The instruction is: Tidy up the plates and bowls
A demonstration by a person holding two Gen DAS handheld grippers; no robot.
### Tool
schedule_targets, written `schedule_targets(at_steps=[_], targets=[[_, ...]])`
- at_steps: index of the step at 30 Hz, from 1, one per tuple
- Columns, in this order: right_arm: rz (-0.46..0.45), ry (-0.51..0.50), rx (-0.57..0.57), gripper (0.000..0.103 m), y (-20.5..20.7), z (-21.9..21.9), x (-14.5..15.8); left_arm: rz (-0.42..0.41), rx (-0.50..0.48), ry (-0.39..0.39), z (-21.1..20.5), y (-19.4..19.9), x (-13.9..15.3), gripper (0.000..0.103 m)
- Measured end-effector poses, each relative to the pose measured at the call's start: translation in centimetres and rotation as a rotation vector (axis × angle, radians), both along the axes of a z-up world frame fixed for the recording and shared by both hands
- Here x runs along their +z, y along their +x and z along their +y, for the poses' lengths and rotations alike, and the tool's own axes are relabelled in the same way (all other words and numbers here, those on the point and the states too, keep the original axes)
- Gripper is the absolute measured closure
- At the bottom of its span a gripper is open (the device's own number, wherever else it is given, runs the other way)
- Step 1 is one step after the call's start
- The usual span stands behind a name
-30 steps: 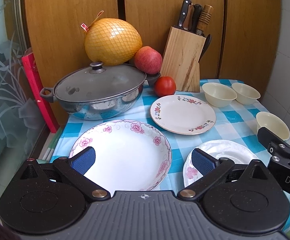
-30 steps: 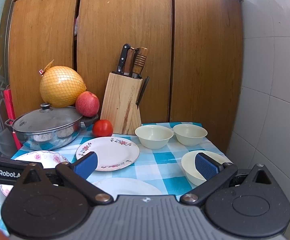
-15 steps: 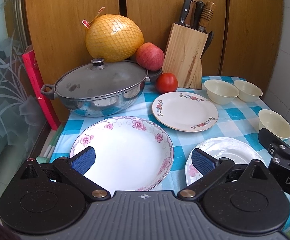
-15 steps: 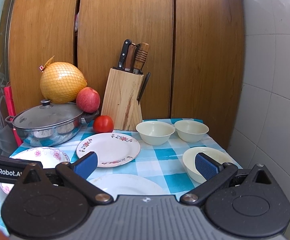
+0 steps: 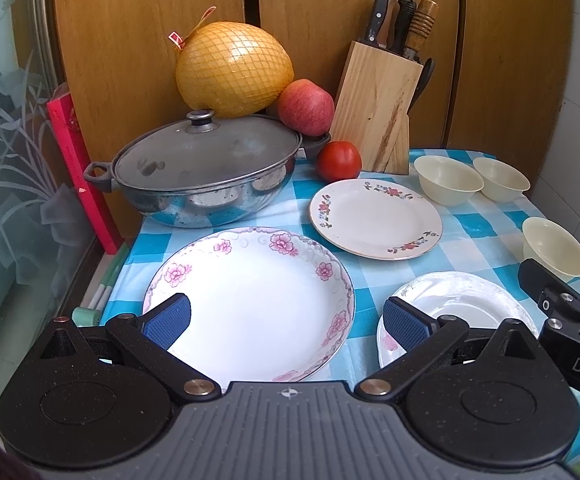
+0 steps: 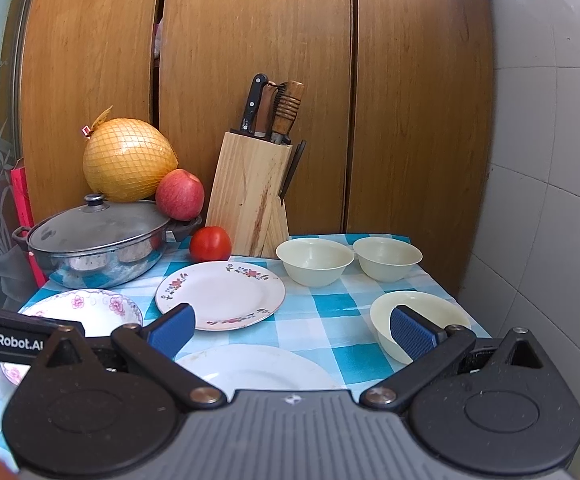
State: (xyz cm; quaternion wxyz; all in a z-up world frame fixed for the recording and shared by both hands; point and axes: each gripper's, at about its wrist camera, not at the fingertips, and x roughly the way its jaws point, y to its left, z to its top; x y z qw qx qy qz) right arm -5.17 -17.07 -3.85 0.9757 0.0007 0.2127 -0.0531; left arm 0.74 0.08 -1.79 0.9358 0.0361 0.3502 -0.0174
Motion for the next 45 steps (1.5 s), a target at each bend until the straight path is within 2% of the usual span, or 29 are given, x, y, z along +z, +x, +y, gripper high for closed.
schedule_targets(at_steps=[21,29,34,40,45], targets=[[0.034,-0.026,-0.003,0.001,0.8,-0.4,-0.8,0.064,0.028,0.008,1.2,0.9,-1.3,0.000],[0.105,-0.003,-0.020,0.001,1.4,-2.1,-1.6,0.116,-0.027,-0.020,0.7,0.8,-2.2,0.000],[0.133,-0.023,-0.035,0.001,1.2,-3.4,-2.1,0.183,-0.100,-0.056,-0.9,0.9,-3.3,0.001],[0.204,-0.025,-0.007,0.001,0.8,-4.3,-3.6,0.207,-0.197,-0.061,-3.1,0.3,-4.3,0.002],[0.255,0.019,0.010,0.005,1.3,-5.4,-4.3,0.207,-0.221,-0.051,-4.3,0.5,-4.6,0.002]])
